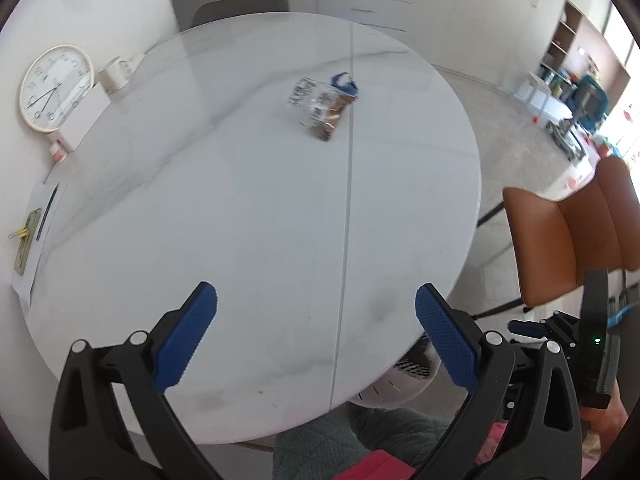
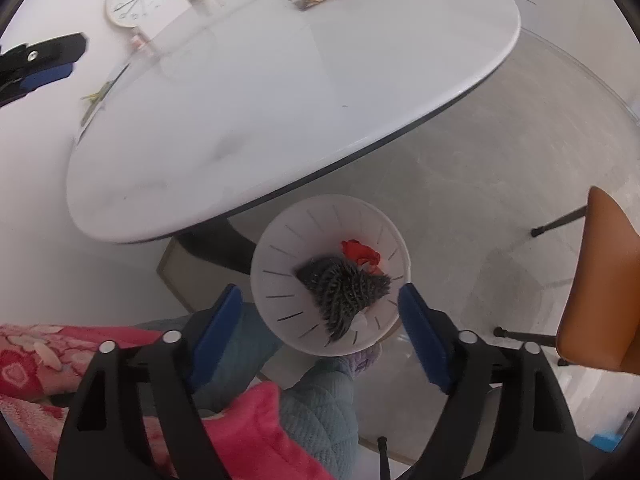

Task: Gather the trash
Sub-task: 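Carry card and black mesh object to the wastebasket and open both tools, then move both tools to the clear snack bag and grasp the blue clip with the right tool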

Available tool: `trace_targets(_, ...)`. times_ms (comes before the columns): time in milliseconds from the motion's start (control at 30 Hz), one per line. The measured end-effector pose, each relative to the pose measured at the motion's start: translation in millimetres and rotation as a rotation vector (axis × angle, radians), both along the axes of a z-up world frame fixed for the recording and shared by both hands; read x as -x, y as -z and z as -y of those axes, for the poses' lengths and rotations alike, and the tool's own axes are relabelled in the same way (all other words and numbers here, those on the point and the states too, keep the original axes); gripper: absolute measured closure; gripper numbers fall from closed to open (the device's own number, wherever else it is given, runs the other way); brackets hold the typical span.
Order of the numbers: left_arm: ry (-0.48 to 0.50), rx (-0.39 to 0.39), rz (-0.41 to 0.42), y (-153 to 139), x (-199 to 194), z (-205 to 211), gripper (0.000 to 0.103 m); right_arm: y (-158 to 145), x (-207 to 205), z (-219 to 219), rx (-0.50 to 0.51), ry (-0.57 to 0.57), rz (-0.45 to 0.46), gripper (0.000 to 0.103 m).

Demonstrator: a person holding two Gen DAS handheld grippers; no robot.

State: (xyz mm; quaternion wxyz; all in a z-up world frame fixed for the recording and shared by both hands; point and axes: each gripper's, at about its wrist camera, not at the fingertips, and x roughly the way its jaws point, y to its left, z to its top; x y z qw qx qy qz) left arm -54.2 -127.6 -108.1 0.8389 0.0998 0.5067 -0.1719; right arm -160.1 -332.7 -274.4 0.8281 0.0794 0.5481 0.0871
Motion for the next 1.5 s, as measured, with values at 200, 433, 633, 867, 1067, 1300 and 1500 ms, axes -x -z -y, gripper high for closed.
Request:
trace_targets(200,0.01,0.02,0.009,-5.6,-3.7,-2.9,0.008,-34.6,-5.6,9.9,0.004,0.052,0.084,0.009)
trace_targets(433,-0.05,0.072,0.03,-10.8,11.3,4.7,0.008,-83.1,-4.9,14.2,0.022,0.063,0.201,0.002)
trace_targets(633,-0.078,0.019,0.051,-13.5,39.8,9.4,0.008,-98.0,-6.4,16.4,0.01,0.053,0.205,0.002)
trace_targets(867,-0.029,0.019,0.058,-12.0,60.5,6.6,0.008,-100.7,-3.5,8.4,0.046,0.101,0.181,0.002)
trace_targets(1067,0.011,0.048,0.075,-13.7,60.2,3.5,0.008,-101.0,-5.8,-1.6,0.04,0.106,0.129,0.002)
trace_targets(1300,-0.108,0.02,0.061,-7.7,40.0,16.8,0.008,-110.5,-39.8,13.3,0.091,0.011,0.148,0.002)
trace_targets(1500,-0.329,-0.009,0.062,1.4,6.4,61.8,0.008,-112.4,-117.5,54.1,0.091,-0.197,0.158,0.002)
